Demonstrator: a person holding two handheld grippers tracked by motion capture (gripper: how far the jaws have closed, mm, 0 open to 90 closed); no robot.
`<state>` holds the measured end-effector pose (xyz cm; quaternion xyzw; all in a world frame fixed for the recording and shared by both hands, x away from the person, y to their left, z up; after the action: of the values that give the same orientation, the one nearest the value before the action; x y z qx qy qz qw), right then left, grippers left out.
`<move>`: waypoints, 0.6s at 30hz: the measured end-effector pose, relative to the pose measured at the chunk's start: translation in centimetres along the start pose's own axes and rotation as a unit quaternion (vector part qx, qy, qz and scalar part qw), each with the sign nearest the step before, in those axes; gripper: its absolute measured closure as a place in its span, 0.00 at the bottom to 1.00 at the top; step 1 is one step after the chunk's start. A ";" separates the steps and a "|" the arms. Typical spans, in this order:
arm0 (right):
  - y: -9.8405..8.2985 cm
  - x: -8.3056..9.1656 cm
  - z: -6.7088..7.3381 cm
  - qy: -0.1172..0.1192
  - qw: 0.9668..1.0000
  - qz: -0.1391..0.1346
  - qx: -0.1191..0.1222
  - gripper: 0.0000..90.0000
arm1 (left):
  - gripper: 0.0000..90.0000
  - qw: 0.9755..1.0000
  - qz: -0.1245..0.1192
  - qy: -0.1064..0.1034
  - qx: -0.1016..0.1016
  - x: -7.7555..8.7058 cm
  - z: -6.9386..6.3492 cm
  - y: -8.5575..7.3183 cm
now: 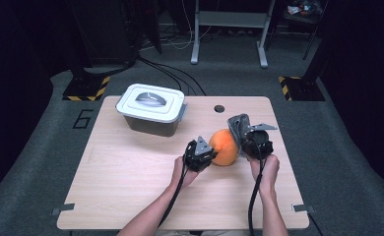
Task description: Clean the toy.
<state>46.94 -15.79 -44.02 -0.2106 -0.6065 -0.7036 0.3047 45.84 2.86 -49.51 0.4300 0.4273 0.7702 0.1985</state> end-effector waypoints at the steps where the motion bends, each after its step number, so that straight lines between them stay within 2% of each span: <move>1: 0.0 -0.2 -0.3 -0.004 1.000 0.002 -0.003 0.83 | 0.89 1.000 0.000 0.000 0.000 0.0 0.0 0.0; 5: -0.1 -0.7 -1.1 -0.010 1.000 0.009 -0.012 0.83 | 0.89 1.000 -0.001 -0.001 -0.002 0.0 -0.1 0.1; 7: 0.1 -0.3 -1.2 -0.010 1.000 0.005 -0.011 0.83 | 0.89 1.000 0.000 -0.001 -0.005 0.0 0.0 0.1; 9: 0.6 0.8 -0.8 0.004 1.000 -0.004 -0.012 0.83 | 0.89 1.000 0.000 0.000 -0.002 0.0 0.0 0.1; 11: 1.0 1.6 -0.3 0.018 1.000 -0.012 -0.010 0.83 | 0.89 1.000 0.001 0.002 -0.004 0.0 -0.1 0.1; 14: 1.9 3.0 1.3 0.053 0.998 -0.025 0.002 0.83 | 0.89 1.000 -0.001 0.002 -0.003 -0.1 -0.2 0.3; 16: 2.3 3.4 2.3 0.070 0.997 -0.026 0.009 0.83 | 0.89 1.000 -0.001 0.001 -0.005 -0.1 -0.3 0.4; 18: 2.5 3.1 3.3 0.076 0.997 -0.018 0.021 0.83 | 0.89 1.000 -0.002 0.001 -0.003 -0.1 -0.3 0.4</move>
<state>46.16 -13.29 -39.53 -0.1389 -0.5998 -0.7100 0.3419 45.65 2.38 -49.30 0.4277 0.4259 0.7715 0.2013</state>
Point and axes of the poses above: each handheld gripper's, and its own axes: x roughly backward along the jaws, y roughly out of its top, z roughly to its left, the point moved 4 cm from there along -x, roughly forward along the jaws, and after that the axes turned 15 degrees about -x, right-handed, at the moved point
